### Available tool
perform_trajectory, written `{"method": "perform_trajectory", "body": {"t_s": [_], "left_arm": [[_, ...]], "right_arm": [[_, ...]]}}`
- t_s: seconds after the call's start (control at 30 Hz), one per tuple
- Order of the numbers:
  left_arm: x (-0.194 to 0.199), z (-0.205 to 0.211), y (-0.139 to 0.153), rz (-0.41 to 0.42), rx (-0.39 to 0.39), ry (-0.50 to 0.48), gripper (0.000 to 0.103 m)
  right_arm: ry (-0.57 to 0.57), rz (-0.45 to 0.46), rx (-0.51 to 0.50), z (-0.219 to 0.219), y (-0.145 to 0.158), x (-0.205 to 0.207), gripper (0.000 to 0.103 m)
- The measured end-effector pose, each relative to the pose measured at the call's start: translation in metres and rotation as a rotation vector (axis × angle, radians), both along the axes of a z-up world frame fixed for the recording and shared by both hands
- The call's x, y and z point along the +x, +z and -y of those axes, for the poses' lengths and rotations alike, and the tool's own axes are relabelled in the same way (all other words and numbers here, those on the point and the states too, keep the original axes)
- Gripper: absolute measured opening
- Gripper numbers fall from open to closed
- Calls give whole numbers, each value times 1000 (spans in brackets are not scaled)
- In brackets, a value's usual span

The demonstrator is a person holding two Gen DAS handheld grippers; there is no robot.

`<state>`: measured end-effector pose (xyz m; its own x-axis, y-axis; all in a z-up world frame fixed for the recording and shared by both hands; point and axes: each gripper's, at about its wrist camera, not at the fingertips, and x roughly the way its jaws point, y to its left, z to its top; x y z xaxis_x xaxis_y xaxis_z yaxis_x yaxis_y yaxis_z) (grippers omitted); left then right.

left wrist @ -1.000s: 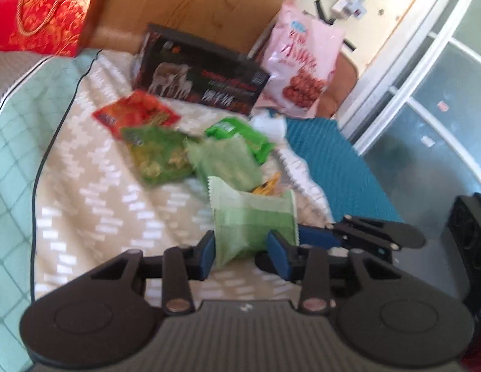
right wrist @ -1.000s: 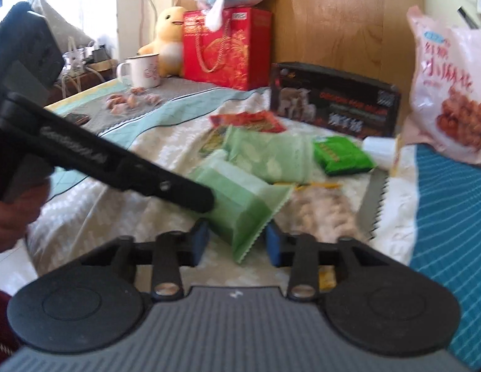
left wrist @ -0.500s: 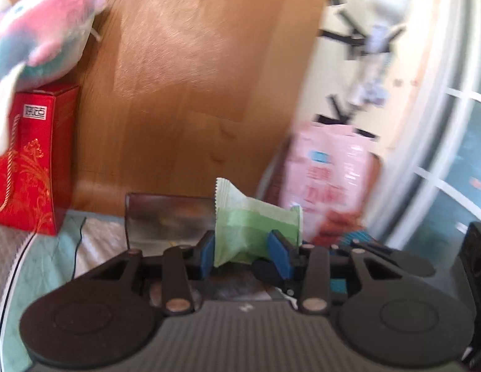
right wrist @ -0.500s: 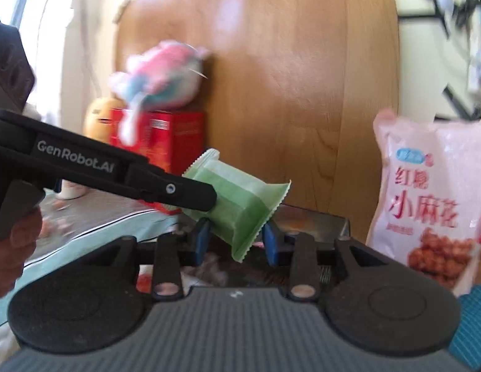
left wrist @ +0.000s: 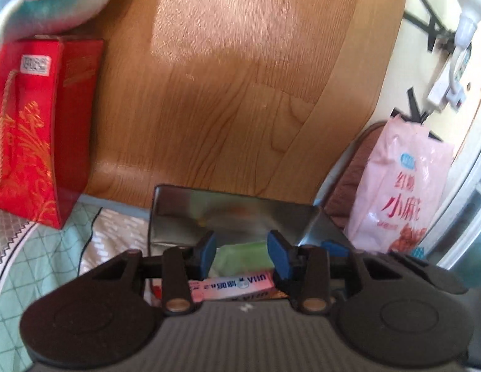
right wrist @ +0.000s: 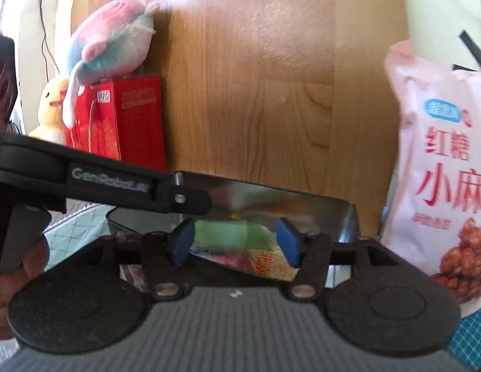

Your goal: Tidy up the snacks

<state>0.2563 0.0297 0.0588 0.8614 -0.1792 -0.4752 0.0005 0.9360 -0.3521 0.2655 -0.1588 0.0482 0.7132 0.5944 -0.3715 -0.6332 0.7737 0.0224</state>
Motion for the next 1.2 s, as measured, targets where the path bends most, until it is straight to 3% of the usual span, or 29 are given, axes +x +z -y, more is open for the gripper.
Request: {"method": "perform_trajectory", "body": {"t_s": [0.2, 0.27, 0.37, 0.57, 0.63, 0.67, 0.73, 0.8, 1.07, 1.2], "left_arm": [[-68, -16, 10, 46, -81, -31, 37], [-99, -16, 0, 22, -90, -53, 37], [-139, -18, -20, -39, -145, -94, 37], [-186, -10, -51, -108, -223, -123, 37], [-190, -6, -59, -131, -246, -133, 37], [-193, -4, -63, -136, -255, -137, 36], [-194, -2, -69, -155, -264, -138, 19], [-201, -3, -68, -149, -273, -118, 16], [-240, -11, -63, -137, -267, -147, 17], [-251, -10, -64, -141, -214, -109, 19]], "right_arm": [[26, -123, 137, 52, 6, -27, 61], [56, -176, 167, 67, 0, -42, 59], [112, -258, 171, 80, -15, -69, 46], [124, -339, 142, 80, -40, -100, 46], [127, -412, 165, 78, -48, -98, 46], [133, -436, 177, 77, -51, -100, 45], [146, -462, 186, 73, -53, -107, 45], [189, -438, 182, 65, -48, -126, 46], [258, -174, 14, 58, -39, -208, 47], [214, -140, -13, 76, -44, -225, 47]]}}
